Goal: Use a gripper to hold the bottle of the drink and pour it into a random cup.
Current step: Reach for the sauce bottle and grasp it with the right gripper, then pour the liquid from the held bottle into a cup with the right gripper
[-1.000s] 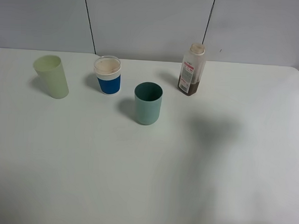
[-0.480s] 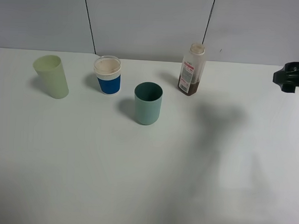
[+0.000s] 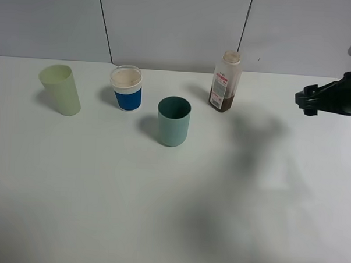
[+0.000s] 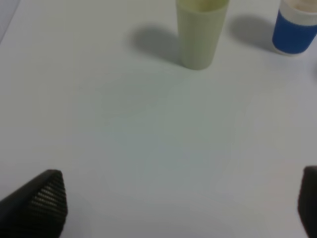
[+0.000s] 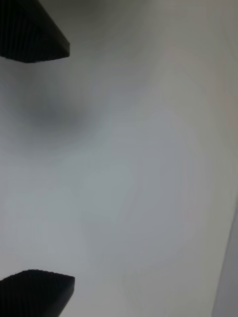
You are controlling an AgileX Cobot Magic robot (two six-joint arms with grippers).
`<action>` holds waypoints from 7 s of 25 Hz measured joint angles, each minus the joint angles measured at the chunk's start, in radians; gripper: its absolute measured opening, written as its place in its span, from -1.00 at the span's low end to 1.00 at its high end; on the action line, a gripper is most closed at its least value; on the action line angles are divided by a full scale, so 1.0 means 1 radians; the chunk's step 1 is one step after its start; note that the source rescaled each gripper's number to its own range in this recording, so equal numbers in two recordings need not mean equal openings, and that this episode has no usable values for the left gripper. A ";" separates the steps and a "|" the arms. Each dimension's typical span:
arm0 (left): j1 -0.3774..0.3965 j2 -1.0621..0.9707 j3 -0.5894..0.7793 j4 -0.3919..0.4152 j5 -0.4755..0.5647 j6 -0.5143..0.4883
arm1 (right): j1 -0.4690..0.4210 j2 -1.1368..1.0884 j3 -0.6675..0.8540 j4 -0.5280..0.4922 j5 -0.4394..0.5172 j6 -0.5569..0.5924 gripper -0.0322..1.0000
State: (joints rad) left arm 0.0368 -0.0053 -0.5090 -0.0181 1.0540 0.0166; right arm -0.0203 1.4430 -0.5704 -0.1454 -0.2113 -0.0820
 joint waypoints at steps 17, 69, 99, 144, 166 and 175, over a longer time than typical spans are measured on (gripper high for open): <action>0.000 0.000 0.000 0.000 0.000 0.000 | 0.019 0.262 -0.002 -0.275 -0.365 0.220 0.70; 0.000 0.000 0.000 -0.001 0.000 0.000 | 0.159 0.803 -0.448 -0.519 -0.674 0.279 0.69; 0.000 0.000 0.000 -0.001 0.000 0.000 | 0.159 0.791 -0.448 -0.477 -0.696 0.328 -0.90; 0.000 0.000 0.000 0.000 0.000 0.000 | 0.385 0.431 -0.446 -0.823 -0.156 -0.293 -0.90; 0.000 0.000 0.000 0.000 0.000 0.000 | 0.439 0.421 -0.446 -0.838 0.012 -0.434 -0.90; 0.000 0.000 0.000 0.000 0.000 0.000 | 0.461 0.349 -0.446 -0.848 0.060 -0.510 -0.90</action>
State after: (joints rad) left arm 0.0368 -0.0053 -0.5090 -0.0181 1.0540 0.0166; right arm 0.4407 1.7920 -1.0165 -0.9936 -0.1514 -0.5917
